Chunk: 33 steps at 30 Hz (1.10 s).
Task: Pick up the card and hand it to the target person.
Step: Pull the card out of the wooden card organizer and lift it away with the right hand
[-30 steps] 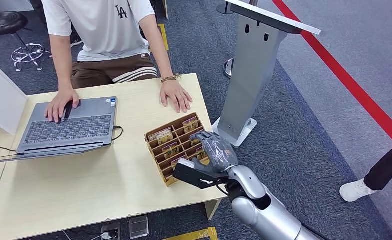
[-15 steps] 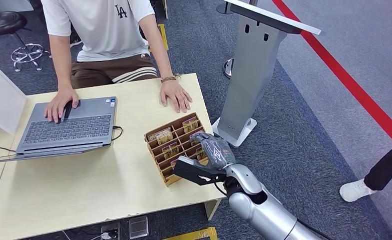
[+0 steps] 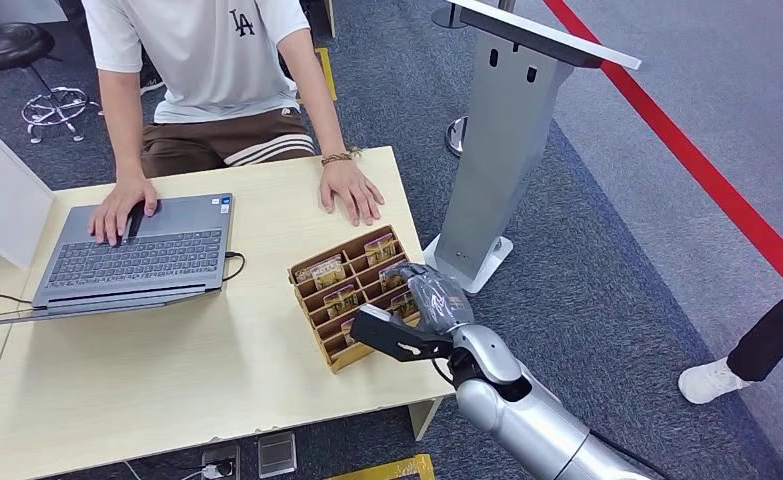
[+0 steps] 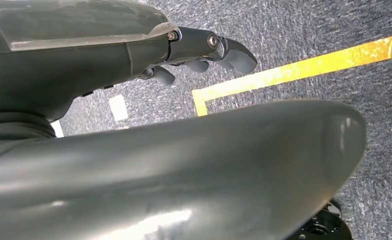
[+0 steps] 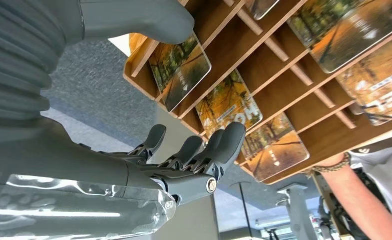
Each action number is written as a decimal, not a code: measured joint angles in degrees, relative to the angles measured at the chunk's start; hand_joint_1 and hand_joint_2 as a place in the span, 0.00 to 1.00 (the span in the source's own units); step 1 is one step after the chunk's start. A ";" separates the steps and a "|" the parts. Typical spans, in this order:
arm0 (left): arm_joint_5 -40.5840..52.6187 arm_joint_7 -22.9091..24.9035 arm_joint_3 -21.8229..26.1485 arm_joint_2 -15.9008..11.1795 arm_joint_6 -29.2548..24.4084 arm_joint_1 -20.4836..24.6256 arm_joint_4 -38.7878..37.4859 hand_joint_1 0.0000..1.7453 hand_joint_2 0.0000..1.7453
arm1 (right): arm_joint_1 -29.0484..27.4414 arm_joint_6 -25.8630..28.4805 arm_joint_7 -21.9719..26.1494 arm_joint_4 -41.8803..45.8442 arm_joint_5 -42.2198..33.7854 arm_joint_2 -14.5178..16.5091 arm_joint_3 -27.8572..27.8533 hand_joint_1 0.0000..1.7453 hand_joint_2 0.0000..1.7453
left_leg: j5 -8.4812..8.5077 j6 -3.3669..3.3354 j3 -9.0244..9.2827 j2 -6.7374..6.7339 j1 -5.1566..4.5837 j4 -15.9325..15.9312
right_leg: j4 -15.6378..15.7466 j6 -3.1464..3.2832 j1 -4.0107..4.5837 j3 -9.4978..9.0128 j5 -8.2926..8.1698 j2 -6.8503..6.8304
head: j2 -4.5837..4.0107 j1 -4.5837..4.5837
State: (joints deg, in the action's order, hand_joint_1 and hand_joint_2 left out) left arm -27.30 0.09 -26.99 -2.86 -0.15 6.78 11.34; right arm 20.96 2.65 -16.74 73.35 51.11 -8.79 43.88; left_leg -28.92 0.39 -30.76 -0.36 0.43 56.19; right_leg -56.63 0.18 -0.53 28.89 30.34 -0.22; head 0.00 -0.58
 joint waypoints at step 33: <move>-1.74 -0.14 -1.40 -0.01 -0.25 -0.39 0.02 0.00 0.00 | -0.84 -2.50 -4.44 5.50 3.77 -3.26 -1.45 0.38 1.00 | 0.00 0.00 0.01 0.00 0.00 0.01 | 0.00 0.00 0.00 0.01 0.00 0.01 | 0.00 -0.04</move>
State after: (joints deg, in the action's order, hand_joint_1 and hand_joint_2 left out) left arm -29.05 -0.05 -28.39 -2.86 -0.39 6.39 11.36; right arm 20.12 0.15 -21.17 78.85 54.88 -12.04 42.43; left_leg -28.92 0.39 -30.75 -0.36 0.43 56.20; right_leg -56.62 0.18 -0.53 28.90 30.34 -0.21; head 0.00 -0.62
